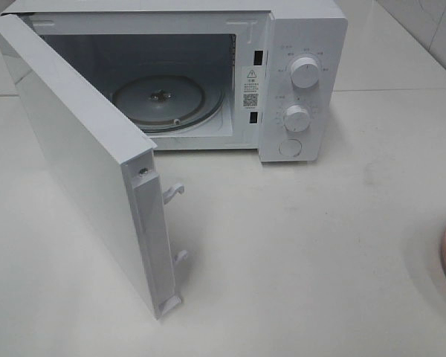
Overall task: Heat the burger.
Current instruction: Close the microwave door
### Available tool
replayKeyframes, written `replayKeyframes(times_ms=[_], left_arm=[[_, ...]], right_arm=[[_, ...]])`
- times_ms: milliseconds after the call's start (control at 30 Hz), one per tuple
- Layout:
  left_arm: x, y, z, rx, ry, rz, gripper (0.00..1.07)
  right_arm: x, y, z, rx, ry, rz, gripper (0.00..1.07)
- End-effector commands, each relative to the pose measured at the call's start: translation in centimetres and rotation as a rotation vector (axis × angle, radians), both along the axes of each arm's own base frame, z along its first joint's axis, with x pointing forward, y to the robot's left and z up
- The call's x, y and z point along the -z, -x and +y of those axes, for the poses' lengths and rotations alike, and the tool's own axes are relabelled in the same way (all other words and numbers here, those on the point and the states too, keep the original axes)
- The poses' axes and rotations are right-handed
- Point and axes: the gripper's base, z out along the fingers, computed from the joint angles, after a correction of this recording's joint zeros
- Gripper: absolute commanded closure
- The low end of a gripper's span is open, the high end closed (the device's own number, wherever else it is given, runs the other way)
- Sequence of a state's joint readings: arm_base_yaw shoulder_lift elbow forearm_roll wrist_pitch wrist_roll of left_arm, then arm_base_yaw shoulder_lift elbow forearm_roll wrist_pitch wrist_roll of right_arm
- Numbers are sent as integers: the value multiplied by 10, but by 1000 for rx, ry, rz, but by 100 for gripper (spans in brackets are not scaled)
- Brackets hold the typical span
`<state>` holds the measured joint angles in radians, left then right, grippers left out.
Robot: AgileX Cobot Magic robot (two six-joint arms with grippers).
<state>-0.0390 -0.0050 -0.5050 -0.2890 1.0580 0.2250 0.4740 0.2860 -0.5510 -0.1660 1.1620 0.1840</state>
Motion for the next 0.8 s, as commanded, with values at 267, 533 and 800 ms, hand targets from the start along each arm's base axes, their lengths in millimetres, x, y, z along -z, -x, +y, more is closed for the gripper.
replayKeyframes(times_ms=[267,533,800], left_arm=[[0,2,0,-8,7,-27,4],[0,2,0,-8,7,-27,4],[0,2,0,-7,8,-26,4]], right_arm=[[2,25,3,68,-146,-246,32],[3,41,1,144,-169,-351,32],[3,41,1,152,-174,-348,32]])
